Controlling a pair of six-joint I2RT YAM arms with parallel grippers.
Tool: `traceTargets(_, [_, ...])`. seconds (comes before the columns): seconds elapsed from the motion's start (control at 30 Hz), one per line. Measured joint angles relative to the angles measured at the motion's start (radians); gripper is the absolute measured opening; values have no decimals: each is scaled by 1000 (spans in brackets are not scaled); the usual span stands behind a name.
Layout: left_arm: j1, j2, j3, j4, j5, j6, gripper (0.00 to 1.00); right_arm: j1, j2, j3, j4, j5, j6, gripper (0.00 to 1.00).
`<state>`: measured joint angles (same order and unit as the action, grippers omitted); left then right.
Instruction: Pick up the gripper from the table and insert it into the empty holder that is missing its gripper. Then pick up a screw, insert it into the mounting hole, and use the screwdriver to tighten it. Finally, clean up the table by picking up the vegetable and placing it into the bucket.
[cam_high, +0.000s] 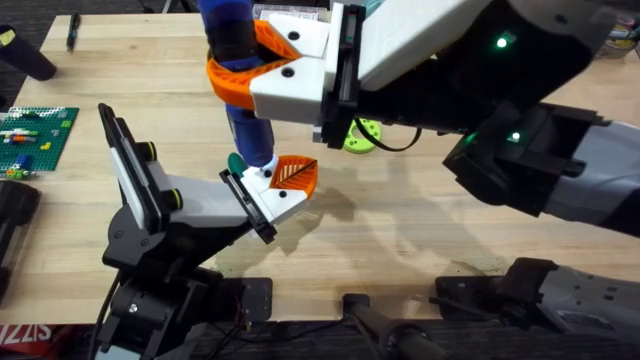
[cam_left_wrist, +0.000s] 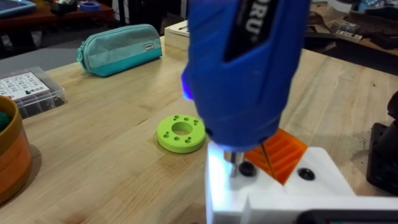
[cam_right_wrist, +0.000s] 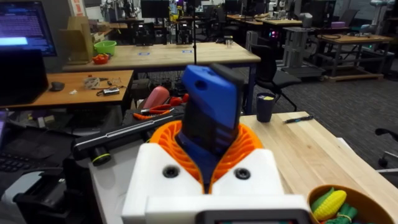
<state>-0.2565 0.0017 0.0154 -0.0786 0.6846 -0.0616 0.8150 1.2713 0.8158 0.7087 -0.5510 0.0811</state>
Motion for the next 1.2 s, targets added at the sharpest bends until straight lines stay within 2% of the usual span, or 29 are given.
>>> traceTargets(0.57, [0,0,0,2,0,-3,17,0,-1,-8,48,-27,5,41])
traceTargets(0.9, [0,0,0,2,0,-3,17,0,-69,-10,47,-44,5,41])
traceTargets(1.2, [0,0,0,2,0,-3,17,0,-71,-10,7,-45,1,41])
